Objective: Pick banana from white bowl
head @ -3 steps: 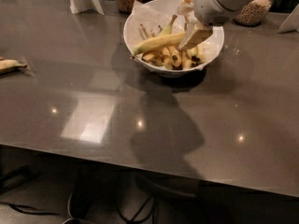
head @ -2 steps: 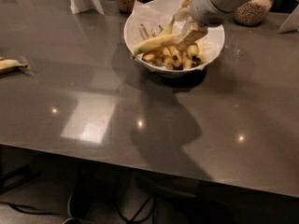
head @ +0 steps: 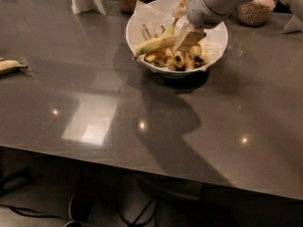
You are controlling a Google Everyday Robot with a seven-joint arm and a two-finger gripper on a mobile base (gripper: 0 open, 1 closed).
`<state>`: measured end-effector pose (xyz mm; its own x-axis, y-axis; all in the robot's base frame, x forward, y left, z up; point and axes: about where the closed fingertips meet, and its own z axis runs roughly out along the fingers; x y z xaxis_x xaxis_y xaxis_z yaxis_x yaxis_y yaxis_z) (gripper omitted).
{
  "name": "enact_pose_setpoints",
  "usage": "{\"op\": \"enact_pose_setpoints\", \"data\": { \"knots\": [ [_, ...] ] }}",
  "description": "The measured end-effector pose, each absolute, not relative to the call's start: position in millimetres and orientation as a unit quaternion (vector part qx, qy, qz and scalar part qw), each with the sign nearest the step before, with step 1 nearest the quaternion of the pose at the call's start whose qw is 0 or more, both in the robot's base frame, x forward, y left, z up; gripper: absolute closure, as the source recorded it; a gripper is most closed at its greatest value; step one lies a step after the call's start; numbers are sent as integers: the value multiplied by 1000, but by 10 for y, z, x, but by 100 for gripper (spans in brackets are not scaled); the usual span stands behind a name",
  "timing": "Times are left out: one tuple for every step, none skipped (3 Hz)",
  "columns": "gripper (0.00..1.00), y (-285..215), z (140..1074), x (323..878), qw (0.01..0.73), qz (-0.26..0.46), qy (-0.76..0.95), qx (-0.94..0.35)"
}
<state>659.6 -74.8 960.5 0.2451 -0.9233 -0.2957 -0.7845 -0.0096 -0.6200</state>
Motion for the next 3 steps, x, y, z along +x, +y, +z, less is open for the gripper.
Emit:
{"op": "enact_pose_setpoints", "data": {
  "knots": [
    [37, -686, 9492, 6673, 358, -87, 609, -702],
    [39, -659, 9388, 6735, 359, -82, 614, -699],
    [41, -646, 9294, 6781, 358, -79, 619, -695]
  ]
}}
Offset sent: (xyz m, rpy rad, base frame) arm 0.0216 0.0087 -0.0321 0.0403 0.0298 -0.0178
